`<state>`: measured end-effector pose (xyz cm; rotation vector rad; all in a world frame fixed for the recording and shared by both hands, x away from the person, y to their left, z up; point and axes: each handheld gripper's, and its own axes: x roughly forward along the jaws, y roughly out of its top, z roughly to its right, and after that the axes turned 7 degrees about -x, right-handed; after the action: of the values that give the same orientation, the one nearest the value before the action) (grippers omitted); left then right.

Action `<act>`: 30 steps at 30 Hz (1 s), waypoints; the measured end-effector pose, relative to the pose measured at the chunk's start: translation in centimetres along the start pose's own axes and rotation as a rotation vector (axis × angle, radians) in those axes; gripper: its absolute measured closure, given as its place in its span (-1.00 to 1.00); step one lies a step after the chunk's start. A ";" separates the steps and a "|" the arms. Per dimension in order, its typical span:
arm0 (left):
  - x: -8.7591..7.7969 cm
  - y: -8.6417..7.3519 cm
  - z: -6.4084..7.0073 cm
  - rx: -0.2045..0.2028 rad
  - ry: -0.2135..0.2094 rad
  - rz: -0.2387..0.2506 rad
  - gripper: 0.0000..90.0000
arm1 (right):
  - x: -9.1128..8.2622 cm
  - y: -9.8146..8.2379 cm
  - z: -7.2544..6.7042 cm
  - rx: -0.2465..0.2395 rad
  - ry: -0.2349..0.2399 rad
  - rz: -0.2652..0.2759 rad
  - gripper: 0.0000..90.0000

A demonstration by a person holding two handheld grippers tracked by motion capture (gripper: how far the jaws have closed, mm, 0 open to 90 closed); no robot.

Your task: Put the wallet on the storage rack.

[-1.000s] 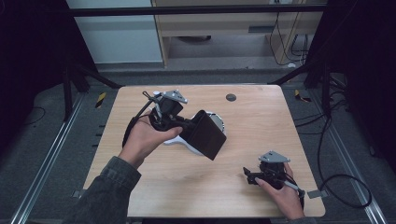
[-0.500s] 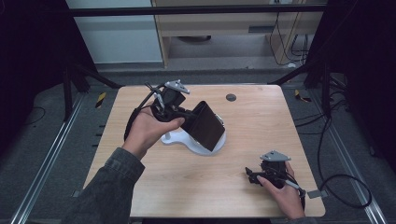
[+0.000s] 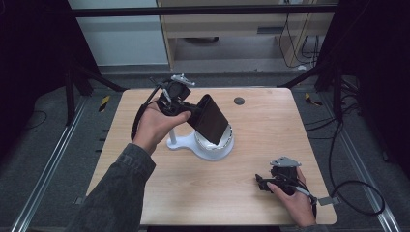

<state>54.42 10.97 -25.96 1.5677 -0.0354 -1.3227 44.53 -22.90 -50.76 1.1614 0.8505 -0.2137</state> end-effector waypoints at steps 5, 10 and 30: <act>1.4 -0.7 -0.5 -0.012 0.012 -0.024 0.81 | 0.0 0.0 0.0 0.008 0.006 -0.002 -0.86; 2.8 -1.2 -1.0 -0.026 0.019 -0.033 0.81 | -0.1 0.0 -0.2 0.003 0.013 -0.004 -0.86; 5.8 -0.7 -2.3 -0.061 0.003 -0.074 0.78 | 0.1 -0.2 -0.3 0.007 0.024 -0.008 -0.86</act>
<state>58.00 9.37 -30.81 1.5323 0.0644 -1.3662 44.33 -22.68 -50.97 1.1689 0.8766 -0.2095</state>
